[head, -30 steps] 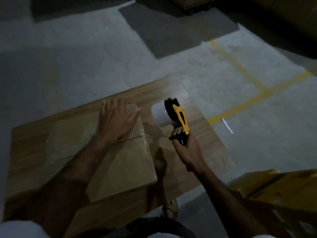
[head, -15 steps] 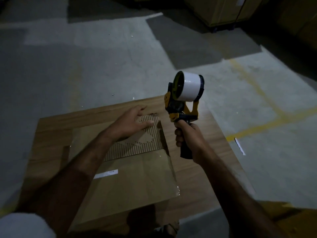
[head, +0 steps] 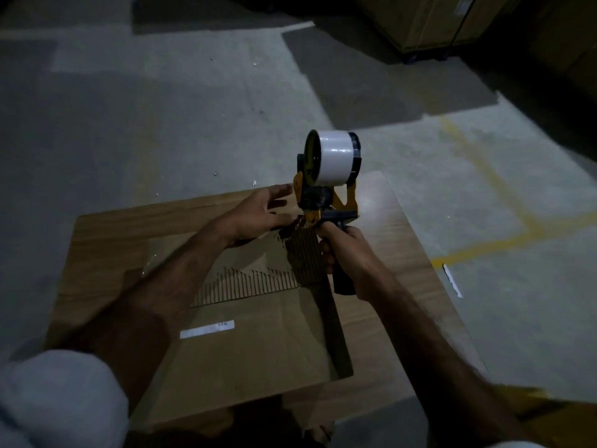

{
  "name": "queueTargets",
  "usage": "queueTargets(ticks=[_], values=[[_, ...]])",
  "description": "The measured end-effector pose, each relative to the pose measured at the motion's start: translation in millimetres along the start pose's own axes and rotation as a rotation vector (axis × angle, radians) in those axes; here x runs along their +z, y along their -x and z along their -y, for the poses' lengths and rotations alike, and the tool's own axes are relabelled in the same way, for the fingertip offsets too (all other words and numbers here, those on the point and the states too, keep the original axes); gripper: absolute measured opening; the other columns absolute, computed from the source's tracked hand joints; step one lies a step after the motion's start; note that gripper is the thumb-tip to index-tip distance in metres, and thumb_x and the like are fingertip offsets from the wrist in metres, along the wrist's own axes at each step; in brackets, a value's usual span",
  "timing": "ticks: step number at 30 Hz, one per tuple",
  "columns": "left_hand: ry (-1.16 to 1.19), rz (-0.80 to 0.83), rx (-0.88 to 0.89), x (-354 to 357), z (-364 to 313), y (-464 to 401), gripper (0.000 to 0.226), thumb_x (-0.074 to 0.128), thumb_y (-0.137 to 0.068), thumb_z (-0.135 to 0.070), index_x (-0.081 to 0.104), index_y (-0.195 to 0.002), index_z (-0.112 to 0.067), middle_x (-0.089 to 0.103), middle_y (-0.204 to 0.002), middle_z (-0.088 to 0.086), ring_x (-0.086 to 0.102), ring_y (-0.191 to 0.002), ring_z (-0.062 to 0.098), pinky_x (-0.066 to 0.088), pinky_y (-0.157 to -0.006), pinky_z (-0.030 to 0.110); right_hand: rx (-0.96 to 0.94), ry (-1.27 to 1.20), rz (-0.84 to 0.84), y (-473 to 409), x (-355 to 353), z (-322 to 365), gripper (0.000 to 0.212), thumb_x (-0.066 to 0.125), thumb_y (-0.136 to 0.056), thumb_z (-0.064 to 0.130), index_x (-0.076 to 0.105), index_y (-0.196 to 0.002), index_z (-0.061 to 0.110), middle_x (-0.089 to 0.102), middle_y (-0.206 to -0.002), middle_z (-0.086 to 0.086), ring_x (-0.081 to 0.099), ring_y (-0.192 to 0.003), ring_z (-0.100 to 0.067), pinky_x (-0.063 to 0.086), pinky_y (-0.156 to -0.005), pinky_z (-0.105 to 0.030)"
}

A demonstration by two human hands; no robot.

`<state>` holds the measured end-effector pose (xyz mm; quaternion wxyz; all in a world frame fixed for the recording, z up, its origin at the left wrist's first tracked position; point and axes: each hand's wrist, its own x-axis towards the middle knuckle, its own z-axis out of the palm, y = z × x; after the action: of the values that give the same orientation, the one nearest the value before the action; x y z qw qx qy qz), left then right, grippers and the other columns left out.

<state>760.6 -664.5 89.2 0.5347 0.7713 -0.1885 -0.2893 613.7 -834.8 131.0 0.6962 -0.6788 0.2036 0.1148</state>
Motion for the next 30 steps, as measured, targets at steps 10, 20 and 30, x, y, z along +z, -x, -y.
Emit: queueTargets(ticks=[10, 20, 30], values=[[-0.070, 0.197, -0.026, -3, -2, -7, 0.040, 0.063, -0.101, -0.005, 0.061, -0.140, -0.009, 0.069, -0.132, 0.002, 0.063, -0.125, 0.016, 0.047, -0.112, 0.036, 0.050, -0.083, -0.046, 14, 12, -8, 0.026, 0.052, -0.106, 0.028, 0.048, -0.081, 0.020, 0.043, -0.067, 0.004, 0.038, -0.057, -0.011, 0.034, -0.057, -0.028], [-0.059, 0.178, -0.052, 0, 6, -8, 0.021, 0.069, -0.097, -0.010, 0.078, -0.110, -0.024, 0.078, -0.112, -0.008, 0.070, -0.107, 0.006, 0.049, -0.095, 0.026, 0.073, -0.018, -0.102, 18, 14, -6, 0.018, 0.053, -0.105, 0.028, 0.048, -0.092, 0.016, 0.043, -0.065, 0.002, 0.041, -0.052, -0.010, 0.036, -0.048, -0.024], [-0.035, 0.148, -0.001, 3, 13, -4, 0.036, 0.068, -0.092, -0.010, 0.083, -0.088, -0.043, 0.080, -0.093, -0.009, 0.073, -0.084, 0.004, 0.052, -0.078, 0.027, 0.020, 0.015, -0.124, 60, 19, -22, 0.024, 0.051, -0.106, 0.027, 0.052, -0.085, 0.017, 0.048, -0.057, 0.010, 0.043, -0.050, -0.007, 0.038, -0.047, -0.021]])
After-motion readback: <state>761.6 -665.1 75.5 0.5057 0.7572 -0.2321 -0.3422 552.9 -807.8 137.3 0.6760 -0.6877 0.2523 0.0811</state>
